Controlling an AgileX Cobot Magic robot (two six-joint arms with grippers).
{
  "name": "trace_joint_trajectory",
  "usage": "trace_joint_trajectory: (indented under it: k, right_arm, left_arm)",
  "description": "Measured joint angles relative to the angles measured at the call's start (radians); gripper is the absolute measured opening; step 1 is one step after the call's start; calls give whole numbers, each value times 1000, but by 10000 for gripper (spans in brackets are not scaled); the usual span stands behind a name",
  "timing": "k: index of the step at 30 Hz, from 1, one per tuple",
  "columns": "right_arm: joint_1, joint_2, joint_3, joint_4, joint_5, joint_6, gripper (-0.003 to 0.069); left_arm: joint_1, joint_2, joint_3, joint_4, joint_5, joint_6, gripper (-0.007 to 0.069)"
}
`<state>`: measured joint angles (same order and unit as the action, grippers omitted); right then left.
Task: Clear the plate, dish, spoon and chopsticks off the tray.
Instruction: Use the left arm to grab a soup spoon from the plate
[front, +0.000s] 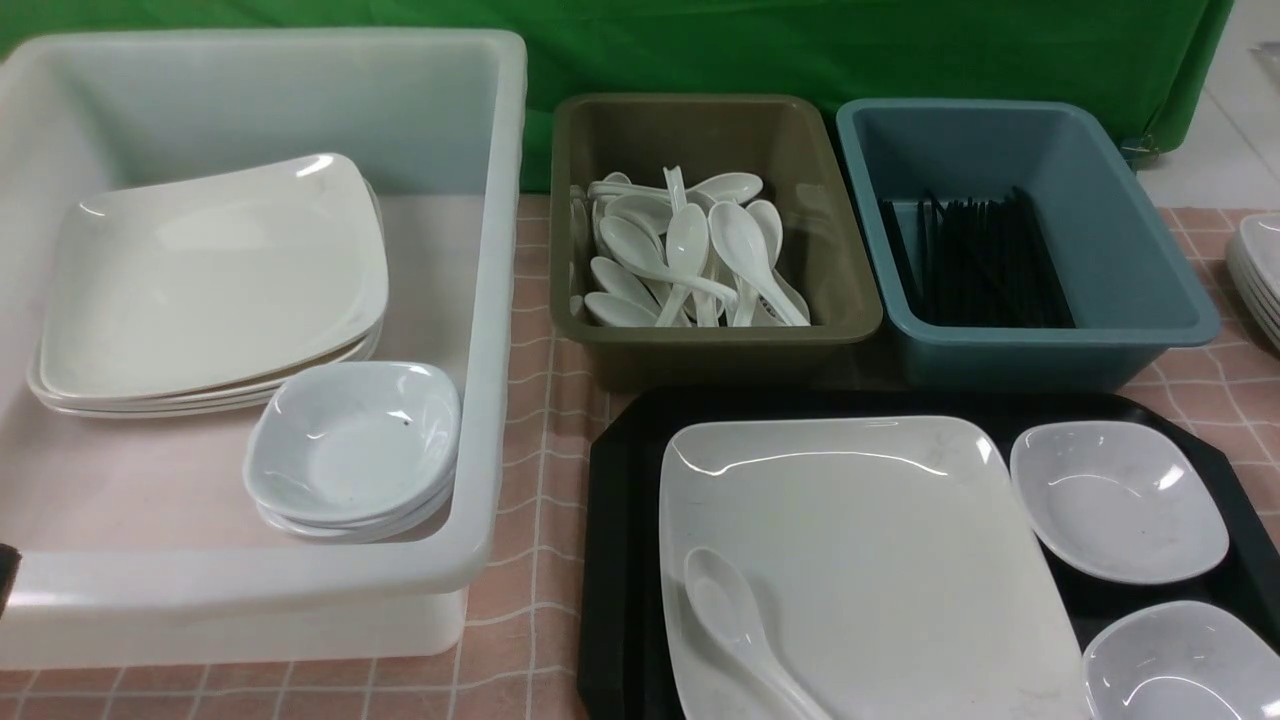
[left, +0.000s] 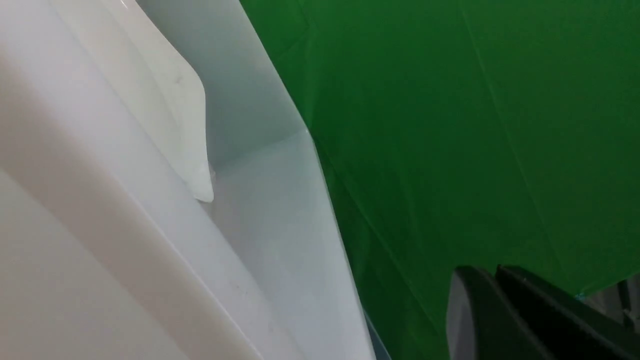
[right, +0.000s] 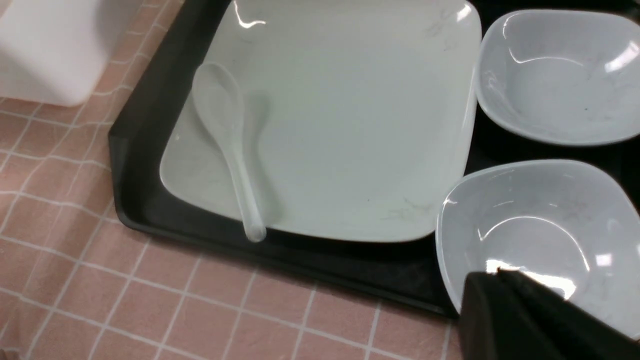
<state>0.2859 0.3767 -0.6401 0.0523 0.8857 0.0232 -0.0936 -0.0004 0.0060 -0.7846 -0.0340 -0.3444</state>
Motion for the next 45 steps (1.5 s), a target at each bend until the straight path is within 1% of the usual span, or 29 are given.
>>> trace_joint_trajectory:
  k: [5,7,9,11,12,14,15,16,17,18,20,22,23,24,26,27,29,31,32,33,34,35,36,38,40,43,44,45]
  right_arm:
    - [0,0,0,0,0,0,44]
    - [0,0,0,0,0,0,47]
    - [0,0,0,0,0,0,48]
    - [0,0,0,0,0,-1,49]
    - [0,0,0,0,0,-1,49]
    - [0,0,0,0,-2,-1,49]
    - [0,0,0,0,-3,-1,51]
    - [0,0,0,0,-3,-1,51]
    - [0,0,0,0,-3,-1,51]
    - [0,0,0,0,-3,-1,52]
    - [0,0,0,0,-3,-1,53]
    - [0,0,0,0,-3,-1,57]
    - [0,0,0,0,-3,-1,58]
    - [0,0,0,0,-3,-1,63]
    - [0,0,0,0,-3,-1,67]
    - [0,0,0,0,-3,-1,69]
    - [0,0,0,0,-3,-1,69]
    - [0,0,0,0,-3,-1,72]
    - [0,0,0,0,-3,-1,74]
    - [0,0,0,0,-3,-1,76]
    - [0,0,0,0,-3,-1,76]
    - [0,0,0,0,-4,-1,78]
    - [0,0,0,0,-4,-1,78]
    - [0,0,0,0,-4,-1,82]
    - [0,0,0,0,-4,-1,87]
    - [0,0,0,0,-4,-1,91]
    - [0,0,0,0,-4,-1,91]
    - [0,0,0,0,-5,-1,95]
  left_arm:
    - [0,0,0,-4,-38,-32,21]
    - [0,0,0,-4,-63,-77,21]
    - [0,0,-3,0,-50,-99,21]
    - [0,-1,-68,62,14,-117,21]
    - [0,5,-128,112,63,-121,21]
    - [0,48,-243,187,148,-122,21]
    - [0,90,-314,226,217,-122,21]
    - [0,109,-344,241,234,-122,21]
    - [0,180,-435,280,365,-110,21]
    - [0,279,-542,314,496,-80,21]
    - [0,440,-688,336,722,10,21]
    - [0,573,-790,338,880,99,21]
    - [0,606,-813,337,914,120,21]
    - [0,733,-892,316,1030,212,21]
    - [0,862,-957,248,1091,295,21]
    - [0,940,-987,175,1125,379,21]
    - [-3,1055,-1012,35,1154,492,21]
    - [-35,1138,-1018,-83,1164,569,21]
    - [-65,1175,-1019,-108,1158,584,21]
    - [-94,1201,-1020,-111,1144,584,21]
    - [-102,1213,-1020,-111,1140,584,21]
    - [-166,1253,-1022,-90,1106,563,21]
    - [-196,1264,-1023,-80,1095,552,21]
    - [-333,1333,-1038,19,1043,454,22]
    - [-437,1392,-1064,127,1036,352,28]
    - [-563,1486,-1118,284,1037,188,46]
    - [-570,1493,-1123,294,1037,188,48]
    - [-620,1550,-1163,369,1037,111,69]
